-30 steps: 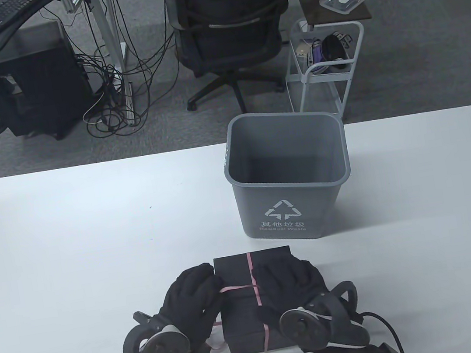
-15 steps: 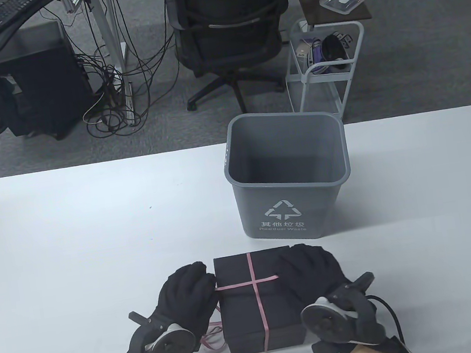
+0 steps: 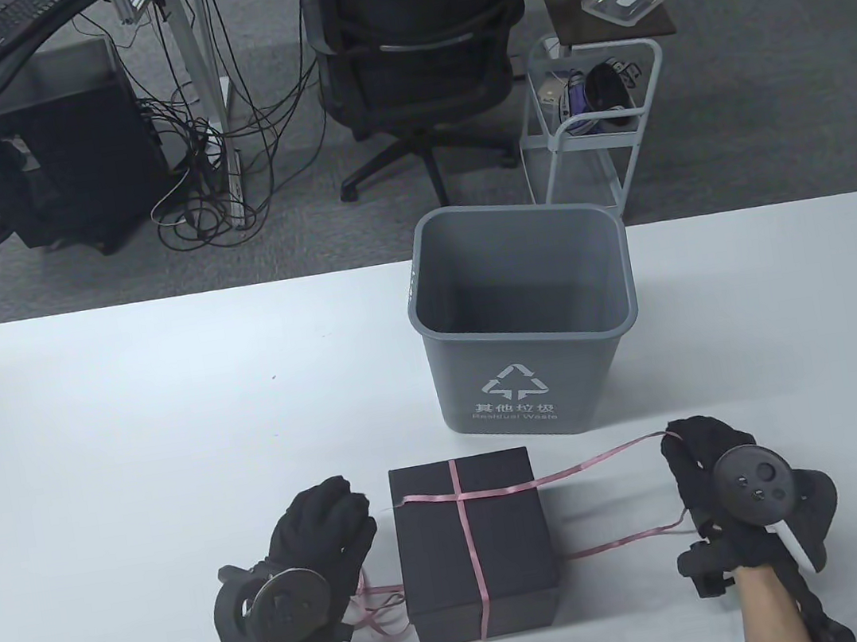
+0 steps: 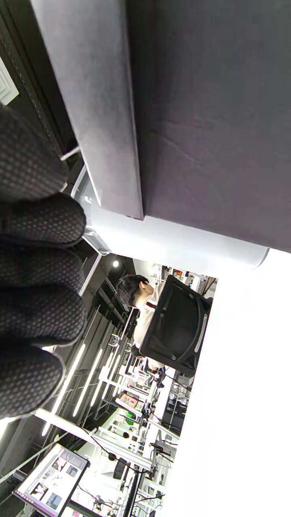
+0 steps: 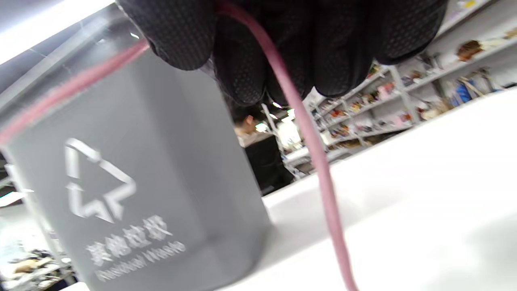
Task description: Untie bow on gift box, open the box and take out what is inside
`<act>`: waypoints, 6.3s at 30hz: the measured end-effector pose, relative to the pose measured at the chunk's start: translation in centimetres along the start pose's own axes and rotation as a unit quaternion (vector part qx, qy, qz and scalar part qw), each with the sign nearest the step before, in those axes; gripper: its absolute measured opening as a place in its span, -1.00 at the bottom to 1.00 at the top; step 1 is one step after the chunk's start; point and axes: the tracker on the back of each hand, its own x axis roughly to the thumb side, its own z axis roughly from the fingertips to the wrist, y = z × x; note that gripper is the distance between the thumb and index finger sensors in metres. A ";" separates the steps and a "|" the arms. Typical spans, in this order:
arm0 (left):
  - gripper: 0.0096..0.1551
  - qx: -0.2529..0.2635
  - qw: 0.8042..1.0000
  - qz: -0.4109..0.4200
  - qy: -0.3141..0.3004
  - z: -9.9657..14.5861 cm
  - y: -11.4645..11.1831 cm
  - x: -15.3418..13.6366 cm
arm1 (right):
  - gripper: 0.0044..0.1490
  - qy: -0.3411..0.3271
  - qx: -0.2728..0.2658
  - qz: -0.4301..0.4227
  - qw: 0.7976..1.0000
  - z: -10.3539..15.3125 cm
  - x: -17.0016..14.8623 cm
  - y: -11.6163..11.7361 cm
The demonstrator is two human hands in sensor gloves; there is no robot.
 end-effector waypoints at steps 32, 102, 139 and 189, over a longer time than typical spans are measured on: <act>-0.17 -0.097 0.973 0.200 0.063 -0.3 -1.9 1.6 | 0.00 -0.355 0.027 -0.015 0.934 9.2 14.8 2.1; -0.07 -0.155 0.937 0.298 0.096 -0.2 -2.5 -2.3 | -0.62 0.160 -0.067 -0.018 0.985 0.4 -4.4 -2.6; -0.08 -0.169 0.927 0.324 0.081 -0.2 -3.0 -2.2 | 0.05 -0.184 0.322 0.192 0.909 2.4 11.6 13.8; -0.11 -0.175 0.930 0.318 0.063 -0.2 -2.8 -1.8 | -0.60 -0.165 0.274 -0.606 0.729 0.2 6.2 4.9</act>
